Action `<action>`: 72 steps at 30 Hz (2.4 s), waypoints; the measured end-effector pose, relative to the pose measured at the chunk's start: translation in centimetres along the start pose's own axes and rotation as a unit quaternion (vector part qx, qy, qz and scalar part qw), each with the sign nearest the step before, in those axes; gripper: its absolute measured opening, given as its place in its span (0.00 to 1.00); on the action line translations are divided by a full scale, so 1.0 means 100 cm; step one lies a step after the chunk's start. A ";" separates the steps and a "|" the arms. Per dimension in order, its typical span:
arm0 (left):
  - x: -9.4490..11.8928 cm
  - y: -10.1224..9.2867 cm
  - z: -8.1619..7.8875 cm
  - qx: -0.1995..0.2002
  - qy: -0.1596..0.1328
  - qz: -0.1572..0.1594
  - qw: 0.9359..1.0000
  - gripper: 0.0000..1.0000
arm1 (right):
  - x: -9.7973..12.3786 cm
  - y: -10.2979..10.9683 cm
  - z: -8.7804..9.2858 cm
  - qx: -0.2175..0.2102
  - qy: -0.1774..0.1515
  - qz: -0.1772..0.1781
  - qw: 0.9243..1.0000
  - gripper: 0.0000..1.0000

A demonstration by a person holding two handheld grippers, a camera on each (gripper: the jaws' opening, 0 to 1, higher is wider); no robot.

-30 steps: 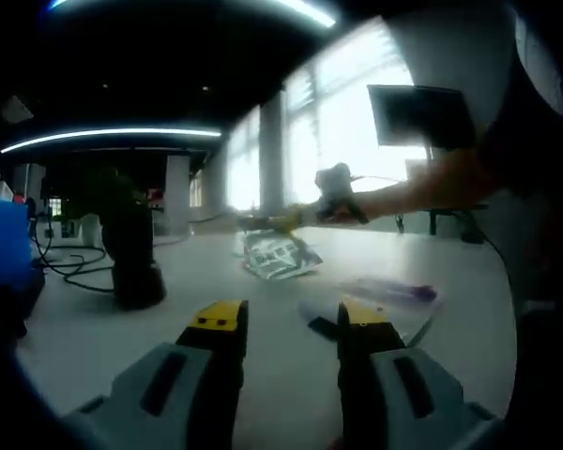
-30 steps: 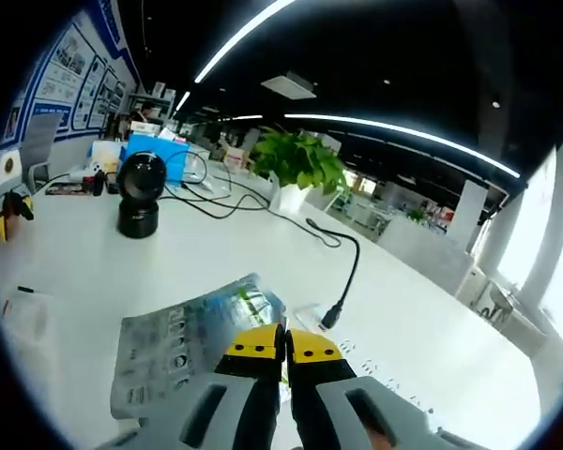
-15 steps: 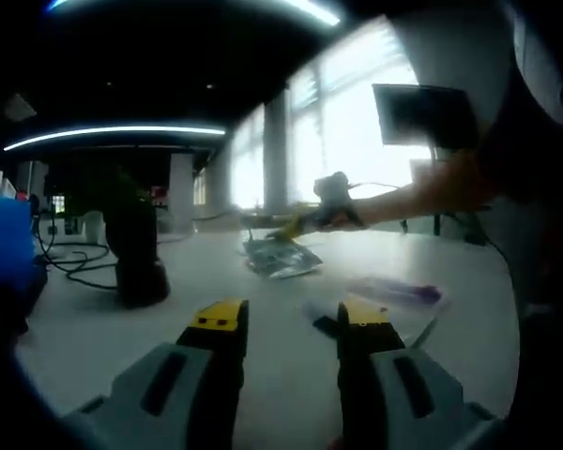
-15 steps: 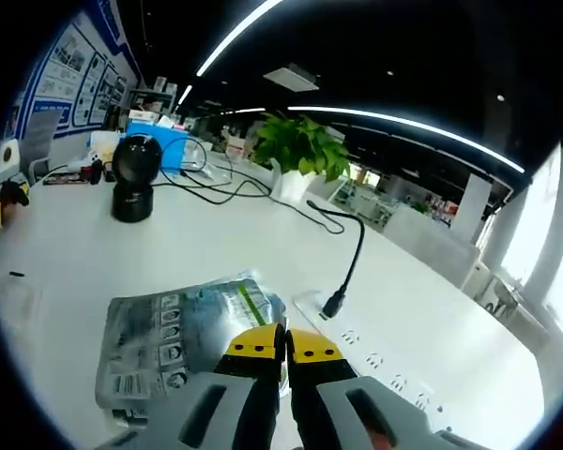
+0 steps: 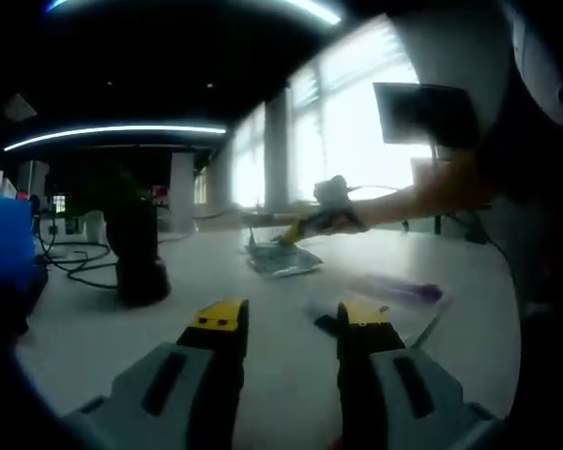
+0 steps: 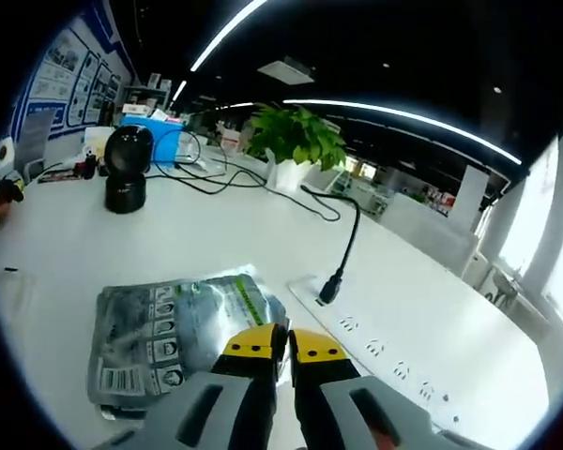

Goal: Clip sheet goods on table flip sheet goods clip sheet goods scan sheet goods put sheet goods back to table

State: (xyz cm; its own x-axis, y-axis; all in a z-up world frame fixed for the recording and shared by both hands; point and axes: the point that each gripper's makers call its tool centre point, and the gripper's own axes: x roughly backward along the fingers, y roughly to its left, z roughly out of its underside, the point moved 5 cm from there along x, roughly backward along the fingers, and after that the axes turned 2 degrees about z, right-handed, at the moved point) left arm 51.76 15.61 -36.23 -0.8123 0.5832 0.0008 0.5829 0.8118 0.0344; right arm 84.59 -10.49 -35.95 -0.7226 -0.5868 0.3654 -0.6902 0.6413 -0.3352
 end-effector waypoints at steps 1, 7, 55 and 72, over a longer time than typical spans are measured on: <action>0.000 0.000 0.000 0.000 0.000 0.000 1.000 0.31 | 0.000 0.000 0.001 -0.002 0.001 0.000 1.000 0.03; 0.000 0.000 0.000 0.001 0.000 0.000 1.000 0.31 | 0.001 -0.001 0.002 -0.004 0.006 0.009 1.000 0.05; -0.032 0.001 -0.004 0.031 -0.013 0.061 0.998 0.36 | 0.033 0.036 -0.023 -0.087 -0.022 0.001 0.996 0.67; -0.031 0.002 -0.004 0.030 -0.014 0.059 0.998 0.35 | 0.005 0.063 0.003 -0.108 0.007 -0.033 0.994 0.73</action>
State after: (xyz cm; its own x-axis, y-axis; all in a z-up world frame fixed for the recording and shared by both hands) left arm 54.41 13.91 -35.86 -0.7373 0.6750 -0.0264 0.6755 0.7369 -0.0246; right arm 79.83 -6.89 -38.14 -0.6739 -0.6258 0.3928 -0.7115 0.6929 -0.1169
